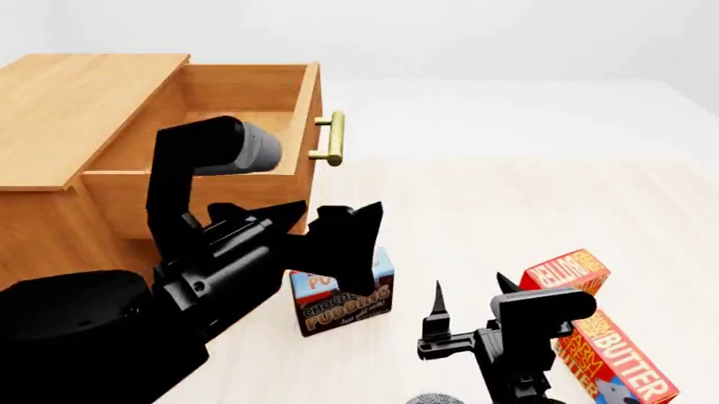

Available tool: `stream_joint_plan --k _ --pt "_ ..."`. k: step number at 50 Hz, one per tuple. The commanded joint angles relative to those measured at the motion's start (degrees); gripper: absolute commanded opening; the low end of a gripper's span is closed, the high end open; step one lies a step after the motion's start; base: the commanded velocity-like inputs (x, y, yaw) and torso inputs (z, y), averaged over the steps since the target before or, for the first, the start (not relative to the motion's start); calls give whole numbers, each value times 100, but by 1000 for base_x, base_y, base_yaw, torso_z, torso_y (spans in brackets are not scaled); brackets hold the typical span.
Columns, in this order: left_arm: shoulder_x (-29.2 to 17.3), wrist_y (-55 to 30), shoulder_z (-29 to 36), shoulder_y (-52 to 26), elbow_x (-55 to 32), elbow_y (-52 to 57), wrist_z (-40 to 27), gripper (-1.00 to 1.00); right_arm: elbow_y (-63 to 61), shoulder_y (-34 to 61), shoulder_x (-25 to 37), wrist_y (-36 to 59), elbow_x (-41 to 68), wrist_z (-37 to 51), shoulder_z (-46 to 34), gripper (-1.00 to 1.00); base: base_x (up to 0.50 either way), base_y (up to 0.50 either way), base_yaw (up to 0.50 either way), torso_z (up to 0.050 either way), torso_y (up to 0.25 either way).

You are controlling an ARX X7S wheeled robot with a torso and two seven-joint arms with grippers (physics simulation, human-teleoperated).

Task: Put the bowl in the top drawer of the cabinet.

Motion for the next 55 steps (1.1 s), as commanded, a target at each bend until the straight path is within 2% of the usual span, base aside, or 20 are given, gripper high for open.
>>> stream_joint_plan --k 1,11,22,33,44,55 --pt "-202 4 -7 1027 544 67 720 100 123 171 -4 6 36 9 78 100 0 0 0 0 0" --pt "35 -97 391 1698 1274 -596 1622 100 -819 1 379 428 255 391 460 100 0 0 0 0 0" --pt "270 -131 774 2126 1854 -1252 2381 100 -1447 445 577 1232 390 642 431 100 0 0 0 0 0" --pt "463 -164 1139 2470 2250 -1417 2795 100 -1753 941 699 1777 547 737 476 100 0 0 0 0 0" --pt "482 -202 1399 2731 2541 -1544 3237 100 -1834 895 786 1771 585 765 580 100 0 0 0 0 0" --pt "642 -228 1640 2887 2760 -1771 3321 100 -1792 849 771 1717 473 803 482 100 0 0 0 0 0"
